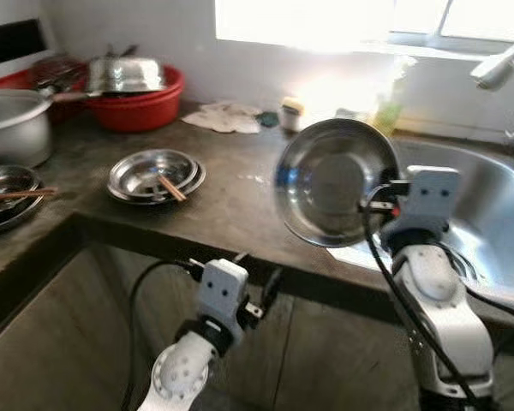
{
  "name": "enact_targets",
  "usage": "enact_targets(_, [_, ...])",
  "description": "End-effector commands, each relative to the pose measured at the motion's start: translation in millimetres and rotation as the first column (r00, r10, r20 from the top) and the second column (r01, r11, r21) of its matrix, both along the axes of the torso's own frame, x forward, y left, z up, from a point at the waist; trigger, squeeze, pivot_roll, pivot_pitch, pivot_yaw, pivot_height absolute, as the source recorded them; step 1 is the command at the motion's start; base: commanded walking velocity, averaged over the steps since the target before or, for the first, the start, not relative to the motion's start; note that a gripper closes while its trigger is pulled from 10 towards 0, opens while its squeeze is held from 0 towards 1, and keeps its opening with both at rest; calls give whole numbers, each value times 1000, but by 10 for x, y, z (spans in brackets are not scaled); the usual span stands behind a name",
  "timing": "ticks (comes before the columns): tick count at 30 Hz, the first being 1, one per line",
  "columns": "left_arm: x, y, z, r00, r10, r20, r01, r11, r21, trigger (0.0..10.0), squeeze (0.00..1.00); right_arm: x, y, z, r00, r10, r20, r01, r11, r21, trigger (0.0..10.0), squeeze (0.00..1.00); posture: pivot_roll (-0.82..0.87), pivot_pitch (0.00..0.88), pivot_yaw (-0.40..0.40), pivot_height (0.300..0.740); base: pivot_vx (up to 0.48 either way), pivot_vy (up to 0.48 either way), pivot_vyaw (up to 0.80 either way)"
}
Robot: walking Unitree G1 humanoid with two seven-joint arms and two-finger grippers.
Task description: Kitchen organization
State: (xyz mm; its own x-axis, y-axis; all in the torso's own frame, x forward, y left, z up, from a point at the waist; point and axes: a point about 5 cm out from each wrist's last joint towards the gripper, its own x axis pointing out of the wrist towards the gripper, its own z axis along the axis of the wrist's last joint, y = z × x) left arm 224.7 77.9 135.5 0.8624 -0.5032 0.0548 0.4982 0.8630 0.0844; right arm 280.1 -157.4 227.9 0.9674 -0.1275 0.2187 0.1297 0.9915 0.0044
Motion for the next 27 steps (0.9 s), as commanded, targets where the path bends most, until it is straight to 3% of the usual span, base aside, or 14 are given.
enact_targets(1, [1, -40, -4, 1000, -17, 10, 17, 1000, 21, 10000, 0, -36, -46, 84, 998, -25, 51, 25, 1000, -8, 0, 0, 83, 13, -28, 740, 311, -360, 0])
enact_targets(9, [37, -8, 0, 1000, 18, -4, -18, 1000, -7, 10000, 0, -27, -24, 78, 998, -27, 49, 28, 999, -22, 0, 0, 84, 7, -25, 740, 147, -77, 0])
enact_targets(12, [48, 3, 10, 1000, 24, 15, -24, 999, 25, 10000, 0, -10, -25, 70, 999, -25, 39, 26, 999, -28, 235, 0, 84, 5, -25, 740, 0, 0, 0])
enact_targets(13, [47, 3, 15, 999, 18, 30, -19, 999, 35, 10000, 0, 1, -27, 71, 999, -26, 35, 27, 999, -28, 10000, 0, 84, 1, -23, 740, 0, -262, 0])
enact_targets(27, [39, -10, -32, 1000, 17, 15, -17, 998, 53, 10000, 0, 52, -56, 94, 1000, -4, 16, 4, 1000, -16, 10000, 0, 82, 15, -22, 740, 279, -363, 0])
